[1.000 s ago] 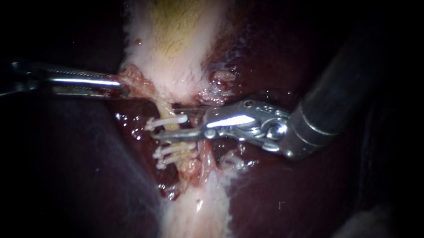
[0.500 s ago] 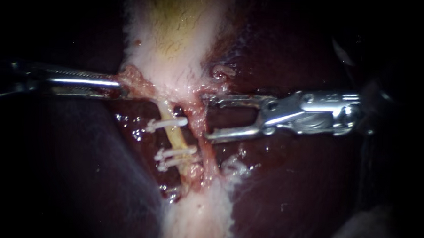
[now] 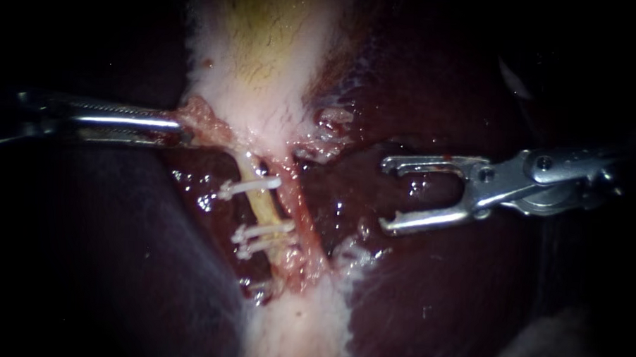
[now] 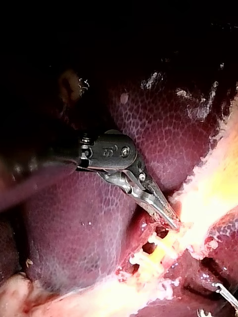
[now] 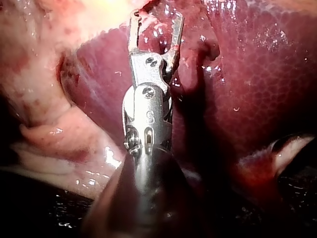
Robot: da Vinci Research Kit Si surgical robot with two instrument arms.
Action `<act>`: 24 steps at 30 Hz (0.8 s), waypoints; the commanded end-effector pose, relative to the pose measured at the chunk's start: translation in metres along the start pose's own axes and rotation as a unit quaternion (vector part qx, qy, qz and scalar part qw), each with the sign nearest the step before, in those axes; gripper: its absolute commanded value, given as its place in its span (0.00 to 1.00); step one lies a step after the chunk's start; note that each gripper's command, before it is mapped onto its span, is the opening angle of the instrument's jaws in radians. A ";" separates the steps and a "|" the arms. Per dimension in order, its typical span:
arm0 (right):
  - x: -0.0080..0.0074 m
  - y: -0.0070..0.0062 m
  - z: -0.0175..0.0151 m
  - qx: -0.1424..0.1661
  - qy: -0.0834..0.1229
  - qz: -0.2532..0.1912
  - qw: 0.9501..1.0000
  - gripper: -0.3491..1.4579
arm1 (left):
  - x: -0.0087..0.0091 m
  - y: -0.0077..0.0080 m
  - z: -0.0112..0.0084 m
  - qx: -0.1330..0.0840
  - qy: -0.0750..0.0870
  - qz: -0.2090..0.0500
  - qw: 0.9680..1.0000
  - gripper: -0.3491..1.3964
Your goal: Going back third clip left tube
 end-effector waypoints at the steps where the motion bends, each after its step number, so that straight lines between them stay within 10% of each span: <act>1: 0.0000 0.0000 0.0000 0.001 -0.001 0.000 1.000 0.47 | 0.0000 0.0000 0.0000 0.000 0.000 0.000 1.000 0.00; 24: 0.0000 -0.0003 -0.0002 0.001 -0.001 0.000 1.000 0.47 | -0.0014 -0.0026 0.0049 0.007 0.002 0.001 1.000 0.00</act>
